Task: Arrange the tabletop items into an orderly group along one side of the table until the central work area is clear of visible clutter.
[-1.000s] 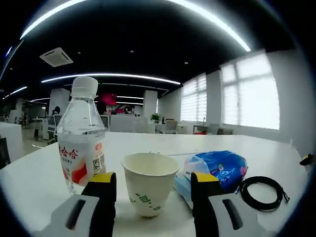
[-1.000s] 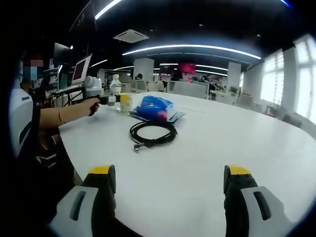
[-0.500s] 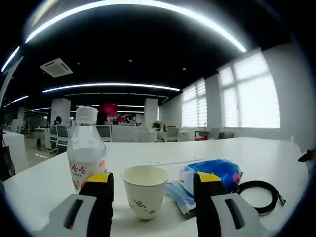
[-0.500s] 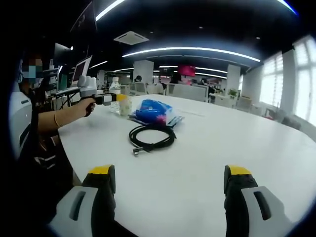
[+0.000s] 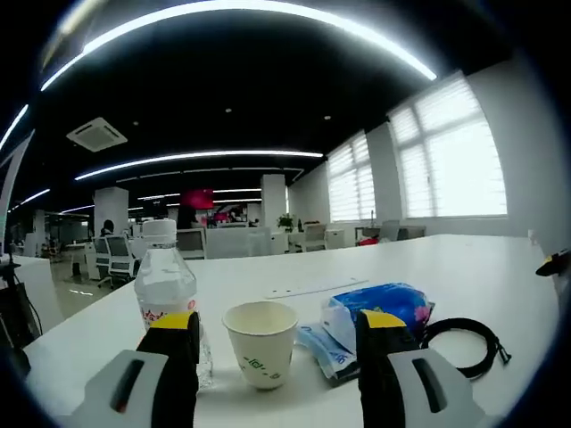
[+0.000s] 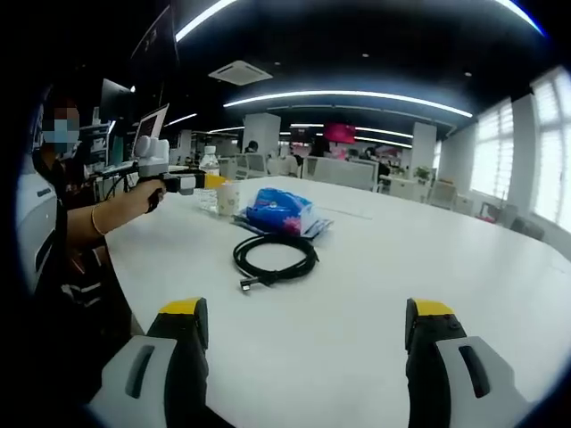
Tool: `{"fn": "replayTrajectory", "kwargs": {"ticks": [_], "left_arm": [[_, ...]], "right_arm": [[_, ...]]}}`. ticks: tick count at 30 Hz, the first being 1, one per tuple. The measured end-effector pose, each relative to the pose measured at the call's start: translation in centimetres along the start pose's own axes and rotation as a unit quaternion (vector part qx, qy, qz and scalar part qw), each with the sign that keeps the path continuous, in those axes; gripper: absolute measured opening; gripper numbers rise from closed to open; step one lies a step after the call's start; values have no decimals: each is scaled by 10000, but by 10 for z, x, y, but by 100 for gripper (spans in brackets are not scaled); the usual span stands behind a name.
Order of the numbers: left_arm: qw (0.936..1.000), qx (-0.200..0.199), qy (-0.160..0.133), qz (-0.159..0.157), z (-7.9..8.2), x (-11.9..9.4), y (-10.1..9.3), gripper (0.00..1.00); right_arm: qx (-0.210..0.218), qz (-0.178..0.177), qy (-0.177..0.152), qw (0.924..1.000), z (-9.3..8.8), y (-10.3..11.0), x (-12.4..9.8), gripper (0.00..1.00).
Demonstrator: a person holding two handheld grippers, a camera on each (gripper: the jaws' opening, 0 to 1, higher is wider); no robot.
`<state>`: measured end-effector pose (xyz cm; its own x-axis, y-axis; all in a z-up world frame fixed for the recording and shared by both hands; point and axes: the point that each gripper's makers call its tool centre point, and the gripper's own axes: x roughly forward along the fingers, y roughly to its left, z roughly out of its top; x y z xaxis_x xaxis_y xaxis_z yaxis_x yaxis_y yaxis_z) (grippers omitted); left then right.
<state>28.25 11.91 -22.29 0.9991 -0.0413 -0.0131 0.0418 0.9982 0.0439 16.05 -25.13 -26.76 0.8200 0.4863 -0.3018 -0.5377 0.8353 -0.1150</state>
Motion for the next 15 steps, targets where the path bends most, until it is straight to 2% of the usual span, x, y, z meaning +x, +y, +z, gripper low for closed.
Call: {"fn": "replayTrajectory", "kwargs": {"ticks": [5,11,15], "left_arm": [[10000,-34,-28,-85,7,-7,-7,75],[9996,211,-45,-174,17,-14,-16,75],[9996,80,-7,-262,21,-16,-23,75]], "right_arm": [[-3,-33,-46,10000,4,-3,-1,90],[-41,-70,-97,9999,10,-6,-1,90],[-57,-75,-78,9999,14,-4,6,90]]}}
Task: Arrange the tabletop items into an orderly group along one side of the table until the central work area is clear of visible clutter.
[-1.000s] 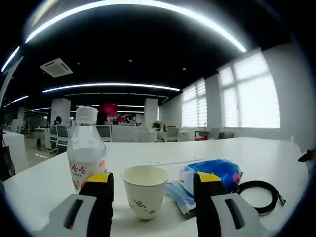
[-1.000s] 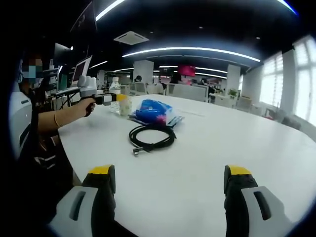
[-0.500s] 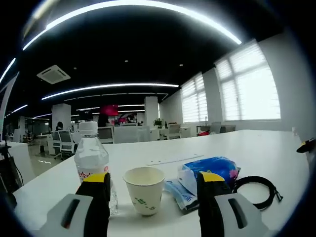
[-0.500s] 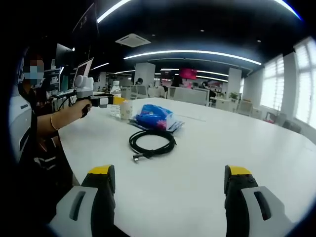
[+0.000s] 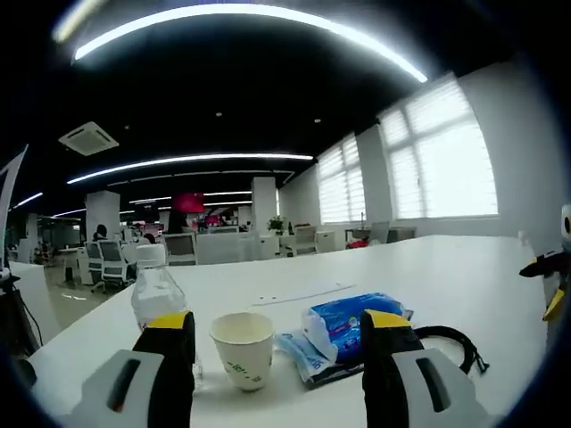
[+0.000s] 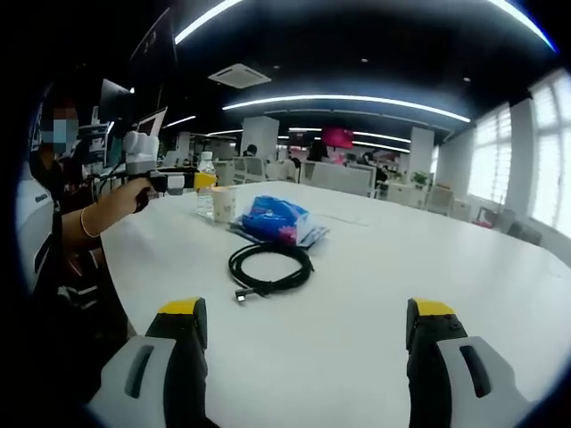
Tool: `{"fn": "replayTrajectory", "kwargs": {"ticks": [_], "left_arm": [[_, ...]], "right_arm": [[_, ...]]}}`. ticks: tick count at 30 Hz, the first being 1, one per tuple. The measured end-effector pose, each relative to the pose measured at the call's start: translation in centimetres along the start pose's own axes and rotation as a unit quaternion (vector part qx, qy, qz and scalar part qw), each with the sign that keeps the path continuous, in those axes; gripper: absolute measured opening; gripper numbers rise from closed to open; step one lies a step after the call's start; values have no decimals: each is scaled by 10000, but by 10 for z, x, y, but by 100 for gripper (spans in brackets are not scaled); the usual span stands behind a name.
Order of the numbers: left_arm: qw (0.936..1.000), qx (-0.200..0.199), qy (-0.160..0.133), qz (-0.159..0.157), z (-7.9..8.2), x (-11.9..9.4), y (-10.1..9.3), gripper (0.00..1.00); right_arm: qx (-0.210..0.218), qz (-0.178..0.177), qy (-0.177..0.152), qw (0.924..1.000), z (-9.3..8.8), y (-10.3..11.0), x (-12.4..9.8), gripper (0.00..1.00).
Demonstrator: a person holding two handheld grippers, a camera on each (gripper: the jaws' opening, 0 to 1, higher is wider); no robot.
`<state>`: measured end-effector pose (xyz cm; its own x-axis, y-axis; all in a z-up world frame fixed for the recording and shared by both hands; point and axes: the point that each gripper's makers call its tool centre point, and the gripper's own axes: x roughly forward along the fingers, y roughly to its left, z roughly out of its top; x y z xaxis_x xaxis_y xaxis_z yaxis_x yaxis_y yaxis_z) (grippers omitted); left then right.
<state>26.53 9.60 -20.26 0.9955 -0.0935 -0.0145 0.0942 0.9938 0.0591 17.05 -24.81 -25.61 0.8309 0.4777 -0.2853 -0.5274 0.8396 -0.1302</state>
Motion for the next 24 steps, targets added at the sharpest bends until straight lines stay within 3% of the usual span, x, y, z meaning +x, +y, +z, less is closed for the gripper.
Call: {"fn": "replayTrajectory", "kwargs": {"ticks": [11,18,24], "left_arm": [[9998,156,115,17,1,-7,-3,75],[9995,200,142,-197,3,-12,-16,70],[9990,-108,230,-370,3,-14,-24,65]], "right_arm": [[-53,242,-198,9995,12,11,8,89],[-40,204,-229,9995,14,11,10,88],[-52,152,-240,9996,15,11,12,88]]}}
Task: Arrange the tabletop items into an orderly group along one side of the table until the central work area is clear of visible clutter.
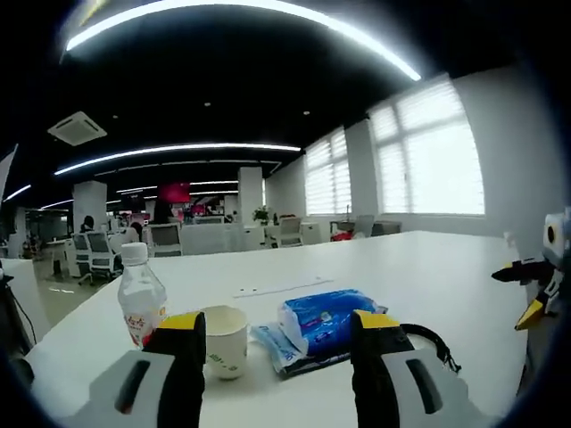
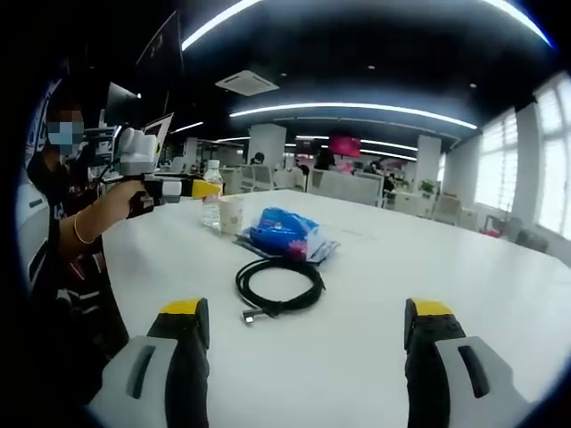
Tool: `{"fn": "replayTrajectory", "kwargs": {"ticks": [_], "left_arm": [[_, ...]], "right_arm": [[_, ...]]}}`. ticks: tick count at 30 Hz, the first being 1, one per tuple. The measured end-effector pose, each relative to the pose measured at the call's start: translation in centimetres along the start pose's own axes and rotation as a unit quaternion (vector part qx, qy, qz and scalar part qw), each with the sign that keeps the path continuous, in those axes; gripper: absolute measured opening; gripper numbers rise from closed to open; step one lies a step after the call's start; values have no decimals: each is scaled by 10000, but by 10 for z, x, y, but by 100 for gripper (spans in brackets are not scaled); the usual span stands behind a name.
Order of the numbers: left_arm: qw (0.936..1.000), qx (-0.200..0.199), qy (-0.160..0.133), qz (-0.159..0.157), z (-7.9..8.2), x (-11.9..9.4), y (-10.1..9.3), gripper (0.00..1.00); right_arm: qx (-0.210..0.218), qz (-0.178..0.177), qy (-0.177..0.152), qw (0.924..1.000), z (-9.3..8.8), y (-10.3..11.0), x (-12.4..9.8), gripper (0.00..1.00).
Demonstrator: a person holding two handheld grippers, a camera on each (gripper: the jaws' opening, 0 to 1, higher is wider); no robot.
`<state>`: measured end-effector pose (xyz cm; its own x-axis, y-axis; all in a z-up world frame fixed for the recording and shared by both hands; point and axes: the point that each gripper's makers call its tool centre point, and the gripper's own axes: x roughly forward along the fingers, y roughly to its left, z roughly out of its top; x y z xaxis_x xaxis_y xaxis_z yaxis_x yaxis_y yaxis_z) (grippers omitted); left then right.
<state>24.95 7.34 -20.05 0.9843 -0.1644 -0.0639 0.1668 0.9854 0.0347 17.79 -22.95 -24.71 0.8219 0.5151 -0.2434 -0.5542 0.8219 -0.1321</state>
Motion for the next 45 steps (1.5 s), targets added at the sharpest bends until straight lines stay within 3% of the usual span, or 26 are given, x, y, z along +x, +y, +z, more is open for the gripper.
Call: {"fn": "replayTrajectory", "kwargs": {"ticks": [4,16,24,35,45], "left_arm": [[9999,91,70,61,-1,-1,1,63],[9996,117,221,-161,-9,2,-9,51],[9995,57,194,-230,-9,4,-13,51],[9992,46,271,-280,-9,6,-16,49],[9978,-58,403,-516,-13,7,-29,48]], "right_arm": [[-12,28,-81,10000,5,0,1,87],[-303,152,-93,9994,19,0,13,84],[-404,315,-128,9986,30,7,20,83],[-448,404,-387,9974,60,6,30,83],[-502,646,-478,9955,74,17,48,74]]}}
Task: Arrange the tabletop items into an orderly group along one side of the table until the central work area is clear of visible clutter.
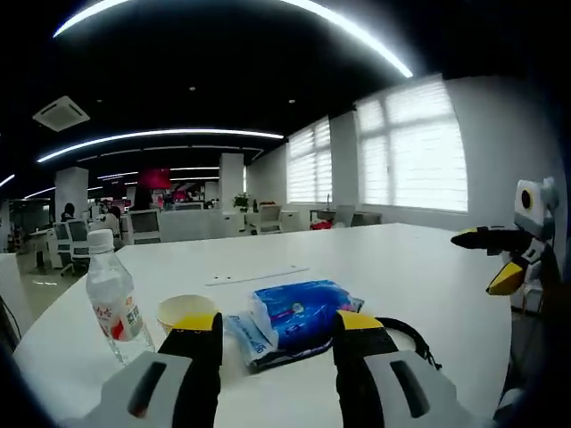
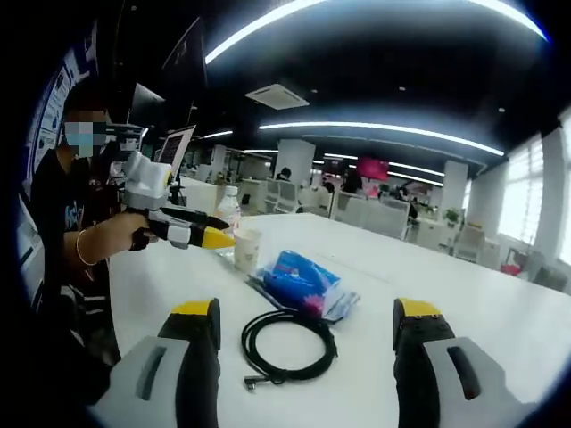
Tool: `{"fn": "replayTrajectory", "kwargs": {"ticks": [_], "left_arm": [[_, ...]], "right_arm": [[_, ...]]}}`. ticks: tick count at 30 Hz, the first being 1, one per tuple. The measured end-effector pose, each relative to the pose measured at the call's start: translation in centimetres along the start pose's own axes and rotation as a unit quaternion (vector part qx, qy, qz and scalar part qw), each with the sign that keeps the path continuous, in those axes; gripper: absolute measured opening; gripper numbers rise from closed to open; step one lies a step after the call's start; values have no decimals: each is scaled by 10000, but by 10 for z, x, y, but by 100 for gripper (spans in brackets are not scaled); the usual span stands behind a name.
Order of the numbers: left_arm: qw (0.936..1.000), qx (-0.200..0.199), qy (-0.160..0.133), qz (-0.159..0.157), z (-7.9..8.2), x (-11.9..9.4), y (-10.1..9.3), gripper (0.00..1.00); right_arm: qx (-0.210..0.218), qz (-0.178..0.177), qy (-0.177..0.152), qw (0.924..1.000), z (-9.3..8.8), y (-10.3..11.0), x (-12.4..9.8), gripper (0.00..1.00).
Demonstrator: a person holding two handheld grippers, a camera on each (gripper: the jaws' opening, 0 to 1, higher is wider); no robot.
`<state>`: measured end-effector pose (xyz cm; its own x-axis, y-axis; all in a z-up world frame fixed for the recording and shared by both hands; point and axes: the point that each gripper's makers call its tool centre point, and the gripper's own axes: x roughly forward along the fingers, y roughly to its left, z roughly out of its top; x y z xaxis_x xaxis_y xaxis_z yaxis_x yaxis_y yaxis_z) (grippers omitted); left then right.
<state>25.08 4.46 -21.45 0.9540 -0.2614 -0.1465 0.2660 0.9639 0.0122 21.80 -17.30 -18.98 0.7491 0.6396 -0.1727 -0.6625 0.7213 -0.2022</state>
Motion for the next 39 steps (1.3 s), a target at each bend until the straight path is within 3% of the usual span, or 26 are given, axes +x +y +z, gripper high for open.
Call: {"fn": "replayTrajectory", "kwargs": {"ticks": [9,25,30,39], "left_arm": [[9998,-145,79,-129,0,5,-5,46],[9997,-151,203,-27,-9,26,1,43],[9995,-161,274,10,-12,31,3,41],[9992,-54,385,-64,-11,38,-5,41]], "right_arm": [[-84,53,83,9999,1,-2,17,72],[-48,144,116,9998,4,-5,51,66],[-134,-27,165,9998,0,-12,58,64],[-175,224,244,9993,0,-5,74,63]]}}
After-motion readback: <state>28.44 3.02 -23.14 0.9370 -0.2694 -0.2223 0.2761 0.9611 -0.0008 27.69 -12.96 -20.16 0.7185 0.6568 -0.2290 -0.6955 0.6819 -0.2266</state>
